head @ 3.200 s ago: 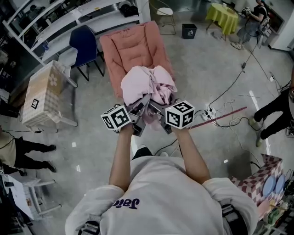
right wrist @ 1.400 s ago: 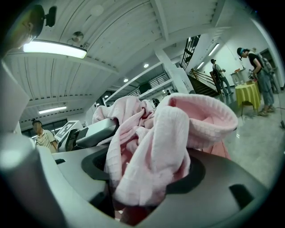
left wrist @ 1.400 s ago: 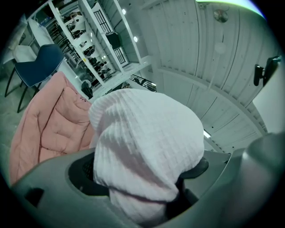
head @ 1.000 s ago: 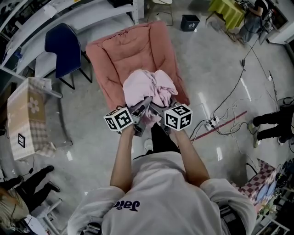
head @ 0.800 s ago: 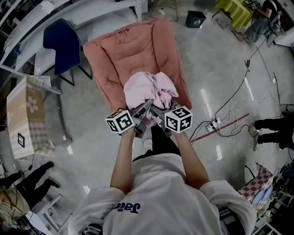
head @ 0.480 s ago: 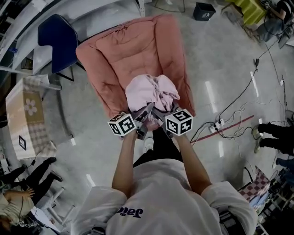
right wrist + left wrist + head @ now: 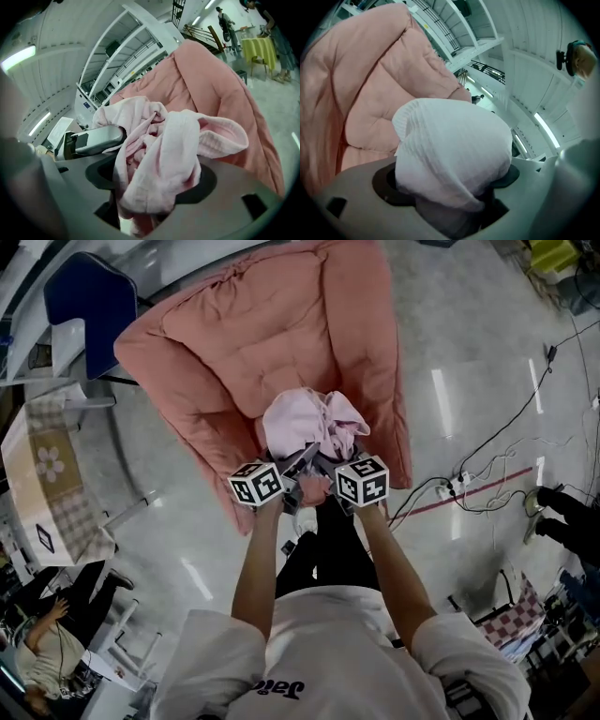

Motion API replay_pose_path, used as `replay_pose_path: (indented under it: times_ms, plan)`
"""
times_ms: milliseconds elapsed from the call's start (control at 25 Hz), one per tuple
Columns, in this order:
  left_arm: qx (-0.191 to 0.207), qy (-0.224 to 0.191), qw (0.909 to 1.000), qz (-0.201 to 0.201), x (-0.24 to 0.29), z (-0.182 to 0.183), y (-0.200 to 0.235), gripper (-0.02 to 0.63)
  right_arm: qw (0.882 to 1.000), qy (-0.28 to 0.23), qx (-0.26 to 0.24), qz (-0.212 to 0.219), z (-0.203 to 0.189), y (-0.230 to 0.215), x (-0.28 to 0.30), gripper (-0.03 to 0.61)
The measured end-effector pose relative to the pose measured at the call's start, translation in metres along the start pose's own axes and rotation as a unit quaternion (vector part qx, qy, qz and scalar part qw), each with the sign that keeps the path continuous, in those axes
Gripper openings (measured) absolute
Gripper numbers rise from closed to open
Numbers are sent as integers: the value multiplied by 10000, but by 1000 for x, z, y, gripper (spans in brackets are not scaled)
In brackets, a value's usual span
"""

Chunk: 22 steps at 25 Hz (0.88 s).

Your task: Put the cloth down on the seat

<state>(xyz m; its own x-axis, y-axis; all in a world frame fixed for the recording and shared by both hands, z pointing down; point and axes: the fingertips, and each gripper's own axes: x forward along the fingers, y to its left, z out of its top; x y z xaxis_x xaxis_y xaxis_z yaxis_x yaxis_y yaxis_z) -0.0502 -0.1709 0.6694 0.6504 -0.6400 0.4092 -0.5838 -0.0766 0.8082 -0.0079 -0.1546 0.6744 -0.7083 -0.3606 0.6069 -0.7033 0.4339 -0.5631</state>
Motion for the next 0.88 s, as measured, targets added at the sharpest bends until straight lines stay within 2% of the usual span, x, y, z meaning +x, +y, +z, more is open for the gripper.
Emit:
replay_pose_path:
  times_ms: [320,560,720,880]
  plan:
    - [-549,515,9958,528,50,-52,98,445,9957,759,423,-311,-66,-71,69,314]
    - [-774,762,9893,977,74,-91,165,445,9893,1280,429,-562,-118,-113,111,314]
    - [-822,983,9850,1156,86,-110,197,445,9860,1411,589,-665,-141,-135,132,321]
    - [-826,1143,9815,1295,95,-119,212,445,9869,1284,666,-708,-152,-148,141,334]
